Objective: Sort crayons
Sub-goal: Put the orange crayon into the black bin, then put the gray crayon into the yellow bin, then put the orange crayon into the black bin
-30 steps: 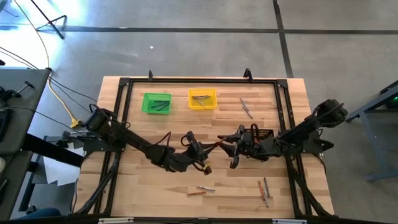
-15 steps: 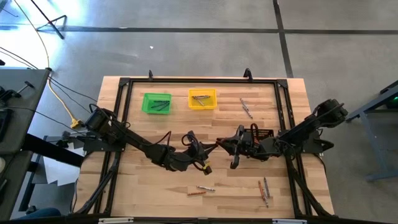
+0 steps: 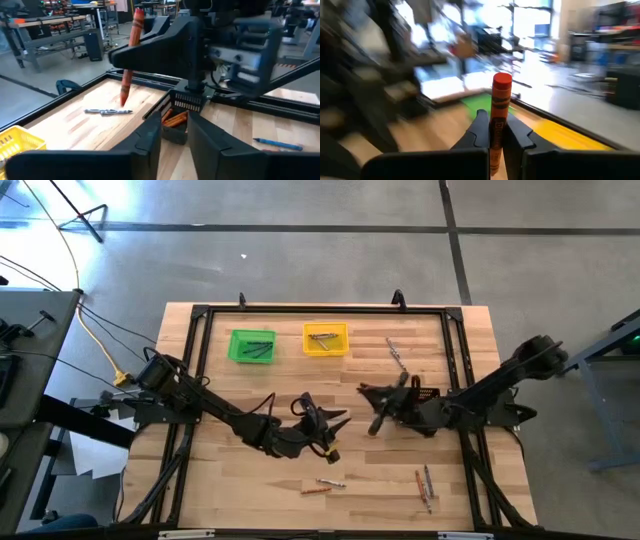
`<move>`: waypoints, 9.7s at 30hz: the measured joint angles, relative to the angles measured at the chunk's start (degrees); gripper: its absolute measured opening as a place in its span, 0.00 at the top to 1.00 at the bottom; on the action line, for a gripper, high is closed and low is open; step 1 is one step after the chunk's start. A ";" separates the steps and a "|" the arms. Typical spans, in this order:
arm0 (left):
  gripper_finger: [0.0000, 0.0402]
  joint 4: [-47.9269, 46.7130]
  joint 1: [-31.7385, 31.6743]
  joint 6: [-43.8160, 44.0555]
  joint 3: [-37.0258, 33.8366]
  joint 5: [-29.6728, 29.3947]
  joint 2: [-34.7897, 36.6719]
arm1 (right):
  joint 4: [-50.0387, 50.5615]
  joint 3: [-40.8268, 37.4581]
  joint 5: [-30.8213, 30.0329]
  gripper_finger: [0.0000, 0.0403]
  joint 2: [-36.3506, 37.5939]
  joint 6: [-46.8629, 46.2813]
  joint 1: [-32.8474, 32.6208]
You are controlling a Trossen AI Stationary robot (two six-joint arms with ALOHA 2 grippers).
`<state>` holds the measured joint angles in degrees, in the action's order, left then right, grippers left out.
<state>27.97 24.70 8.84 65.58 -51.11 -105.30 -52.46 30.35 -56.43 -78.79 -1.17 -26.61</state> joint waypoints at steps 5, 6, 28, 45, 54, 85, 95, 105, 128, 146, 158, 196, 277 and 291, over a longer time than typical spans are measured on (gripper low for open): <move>0.72 -2.78 1.07 0.14 0.00 -0.34 0.00 | 30.88 0.00 -4.93 0.99 11.05 -13.93 -2.02; 0.72 -3.43 1.38 0.55 0.00 -0.29 0.00 | 38.48 0.00 -2.77 0.99 13.31 -19.72 -2.24; 0.71 -4.57 2.70 3.59 0.00 -0.44 0.00 | 101.51 -0.04 31.79 0.87 20.58 -68.81 -2.29; 0.71 -4.59 2.65 3.50 0.00 -0.48 0.00 | 100.85 -0.04 34.08 0.79 20.58 -66.14 -2.27; 0.71 -6.44 2.65 3.54 0.00 2.88 0.02 | 98.78 4.10 37.99 0.78 20.73 -61.32 -1.90; 0.71 -31.11 6.17 28.78 6.46 38.43 -10.51 | 102.75 38.34 42.58 0.78 -12.97 -44.85 -14.39; 0.71 -34.61 5.63 17.07 11.82 40.49 -15.53 | 104.62 38.32 41.84 0.78 -13.17 -46.35 -15.01; 0.71 -35.27 3.71 14.58 11.91 41.89 -15.82 | 104.52 38.26 40.57 0.78 -13.17 -46.47 -15.06; 0.71 -43.49 3.45 16.00 12.00 41.63 -15.74 | 104.53 38.21 40.35 0.78 -13.17 -46.41 -15.08; 0.99 -46.58 2.75 17.58 12.15 41.58 -17.86 | 104.55 38.18 40.30 0.78 -13.15 -46.36 -15.08; 1.00 -46.21 2.63 23.92 11.79 41.83 -16.21 | 106.11 38.18 40.40 0.78 -13.06 -46.84 -15.06; 1.00 -60.74 -14.13 14.34 11.82 17.12 1.73 | 116.65 38.18 41.01 0.78 -12.93 -49.92 -15.12; 0.80 -50.38 -44.86 6.51 11.82 38.60 -5.57 | 116.92 38.18 38.58 0.78 -12.91 -49.82 -15.12; 0.80 -52.25 -31.11 8.80 11.98 61.05 -1.18 | 116.94 38.18 38.48 0.78 -12.91 -50.43 -15.43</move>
<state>-24.28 -6.41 17.64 77.56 9.93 -106.48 64.49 68.53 -17.95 -91.70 -51.59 -42.04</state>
